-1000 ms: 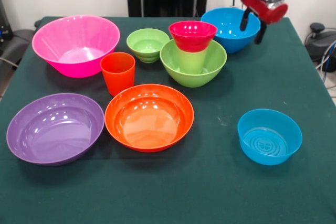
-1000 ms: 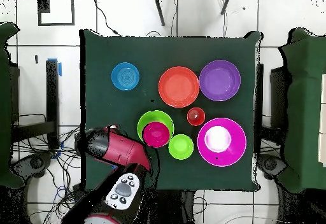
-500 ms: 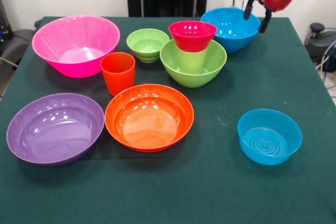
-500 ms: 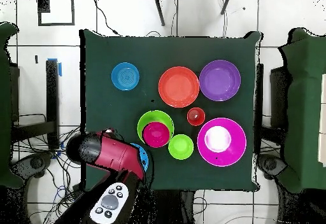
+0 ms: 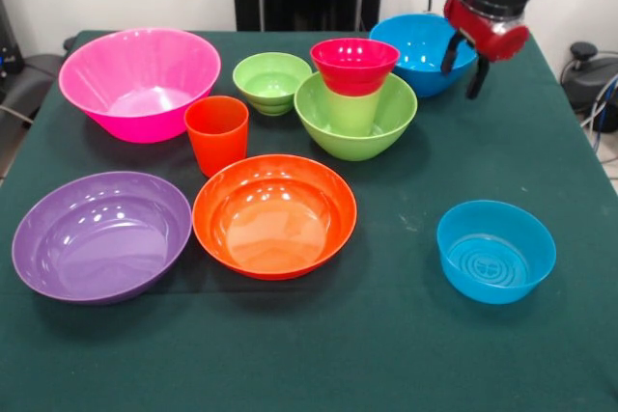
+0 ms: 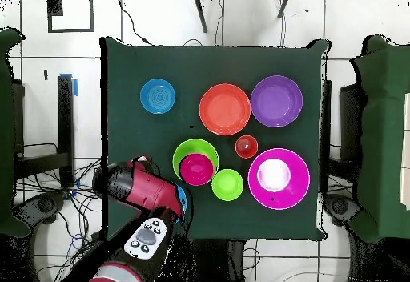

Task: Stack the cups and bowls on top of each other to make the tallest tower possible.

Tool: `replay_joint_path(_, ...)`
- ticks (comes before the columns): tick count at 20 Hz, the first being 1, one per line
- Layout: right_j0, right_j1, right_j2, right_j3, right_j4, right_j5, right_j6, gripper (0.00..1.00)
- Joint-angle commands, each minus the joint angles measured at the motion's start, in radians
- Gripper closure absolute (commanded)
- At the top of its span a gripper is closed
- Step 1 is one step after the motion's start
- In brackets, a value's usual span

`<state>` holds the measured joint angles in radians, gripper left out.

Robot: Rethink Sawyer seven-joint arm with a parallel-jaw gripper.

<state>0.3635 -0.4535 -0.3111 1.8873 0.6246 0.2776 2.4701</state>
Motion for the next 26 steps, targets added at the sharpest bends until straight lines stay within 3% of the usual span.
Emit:
replay_joint_path(1, -0.015, 0.092, 0.137, 0.019, 0.064, -0.092, 0.239, 0.00)
replay_joint_path(6, 0.032, 0.113, 0.096, 0.006, 0.091, -0.071, 0.259, 0.00)
replay_joint_path(14, 0.079, 0.087, 0.045, -0.002, 0.106, 0.019, 0.266, 0.00)
replay_joint_path(26, 0.156, 0.034, -0.089, -0.039, 0.059, 0.192, 0.284, 0.00)
